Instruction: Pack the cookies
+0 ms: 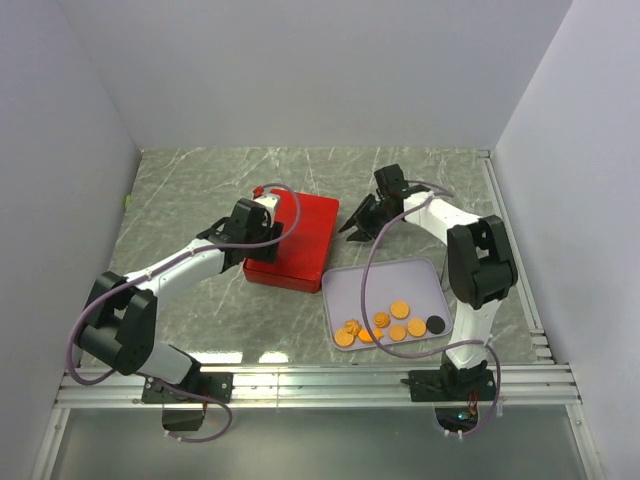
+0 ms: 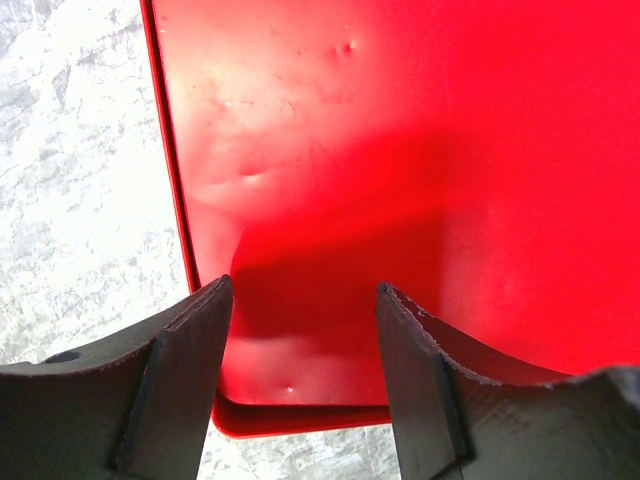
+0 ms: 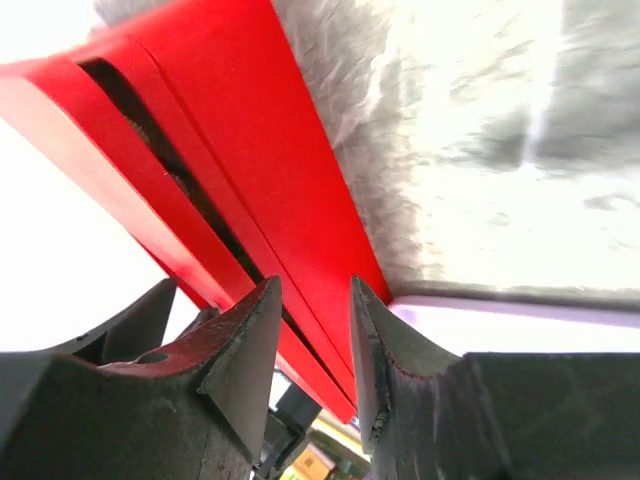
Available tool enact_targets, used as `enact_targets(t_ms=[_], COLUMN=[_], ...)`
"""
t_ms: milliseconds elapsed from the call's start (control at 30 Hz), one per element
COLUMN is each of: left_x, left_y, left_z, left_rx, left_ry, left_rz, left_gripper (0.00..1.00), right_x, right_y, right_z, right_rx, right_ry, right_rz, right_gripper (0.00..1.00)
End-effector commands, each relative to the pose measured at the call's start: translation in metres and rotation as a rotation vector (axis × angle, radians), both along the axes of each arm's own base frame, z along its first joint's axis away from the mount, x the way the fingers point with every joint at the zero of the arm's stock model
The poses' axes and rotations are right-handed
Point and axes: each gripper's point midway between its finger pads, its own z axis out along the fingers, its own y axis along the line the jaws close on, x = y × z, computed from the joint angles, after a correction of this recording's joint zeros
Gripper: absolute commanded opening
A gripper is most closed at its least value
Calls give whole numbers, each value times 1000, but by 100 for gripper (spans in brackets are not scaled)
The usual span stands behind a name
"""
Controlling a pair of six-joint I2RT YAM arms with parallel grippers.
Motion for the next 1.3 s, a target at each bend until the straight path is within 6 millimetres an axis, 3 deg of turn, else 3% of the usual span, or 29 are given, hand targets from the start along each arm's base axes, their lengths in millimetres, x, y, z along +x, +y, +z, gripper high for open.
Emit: enact_targets(t_ms=[0,200,333,467,600,667,833,867,933,1000,1033,1067,1133,1167,1267], left_x=[-1,0,2,3,2,1,-1,-2,-1,-2,-3,-7,-9,-12,-24], left_y=[4,4,3,3,4,5,7,8,7,9,9,11,13,13,19], left_z=[9,16,31,48,49,47,45,45,53,66,70,77,89,97,111], left_rx=[3,-6,-33,-64,-60,-56,-54,-54,-69,-84,-100,-109,-136,-155,-195], left_ry=[-30,-41,-55,-79,-77,-72,-59,-55,-66,-80,-78,-79,-90,-102,-98], left_rz=[6,20,53,76,81,84,96,100,117,139,158,166,200,206,246], left_gripper=[65,65,65,65,65,65,65,65,65,65,65,65,65,65,65], right_x=[1,-29,-20,2,21,32,74,81,100,115,127,134,149,153,165], right_y=[-18,-6,-24,-42,-53,-50,-19,-13,-4,3,5,7,12,13,18], right_z=[19,1,-4,13,32,45,79,71,83,69,78,62,65,48,35], right_rx=[-97,-125,-199,-208,-226,-179,21,42,77,97,108,101,109,104,106], right_ry=[-32,17,29,-31,-87,-132,-266,-249,-282,-268,-299,-277,-300,-274,-258], right_rz=[10,99,101,46,17,10,7,12,7,12,9,10,7,4,-6], right_gripper=[41,40,39,38,38,38,38,38,38,38,38,38,38,38,38])
